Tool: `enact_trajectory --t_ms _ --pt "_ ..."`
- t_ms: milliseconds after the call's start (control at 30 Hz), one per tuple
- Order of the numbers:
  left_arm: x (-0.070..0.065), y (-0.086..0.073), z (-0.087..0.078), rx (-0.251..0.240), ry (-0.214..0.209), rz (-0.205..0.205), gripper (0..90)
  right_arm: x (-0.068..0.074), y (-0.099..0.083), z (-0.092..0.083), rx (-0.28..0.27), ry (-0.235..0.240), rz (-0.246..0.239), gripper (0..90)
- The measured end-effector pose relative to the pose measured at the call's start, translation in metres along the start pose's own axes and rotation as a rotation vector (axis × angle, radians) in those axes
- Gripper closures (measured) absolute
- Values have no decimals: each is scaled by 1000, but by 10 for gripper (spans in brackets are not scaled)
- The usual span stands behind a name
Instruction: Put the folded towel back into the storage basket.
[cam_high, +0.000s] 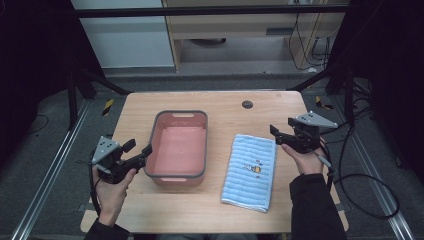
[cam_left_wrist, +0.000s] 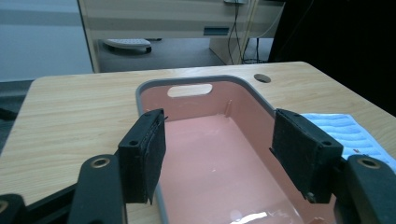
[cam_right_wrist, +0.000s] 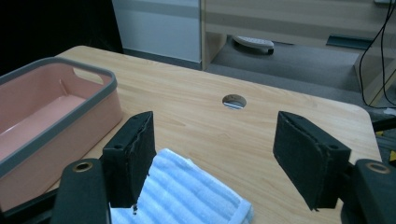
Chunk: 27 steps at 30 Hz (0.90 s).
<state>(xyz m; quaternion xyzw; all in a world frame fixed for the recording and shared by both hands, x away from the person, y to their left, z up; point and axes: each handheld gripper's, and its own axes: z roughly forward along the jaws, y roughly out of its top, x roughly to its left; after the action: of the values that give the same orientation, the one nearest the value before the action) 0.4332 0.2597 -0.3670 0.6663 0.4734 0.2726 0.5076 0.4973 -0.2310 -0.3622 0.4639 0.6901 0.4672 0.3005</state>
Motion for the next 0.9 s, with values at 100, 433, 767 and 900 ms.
enact_trajectory --t_ms 100,433,767,900 --pt "-7 1 6 2 -12 9 347 0 5 1 -2 7 2 295" --pt "-35 4 25 9 -64 30 352 -1 10 13 8 -5 -10 308" --pt "-65 2 45 27 -116 53 352 -7 6 20 5 -6 5 322" --pt "-76 1 52 39 -132 64 350 -7 5 23 18 -8 11 327"
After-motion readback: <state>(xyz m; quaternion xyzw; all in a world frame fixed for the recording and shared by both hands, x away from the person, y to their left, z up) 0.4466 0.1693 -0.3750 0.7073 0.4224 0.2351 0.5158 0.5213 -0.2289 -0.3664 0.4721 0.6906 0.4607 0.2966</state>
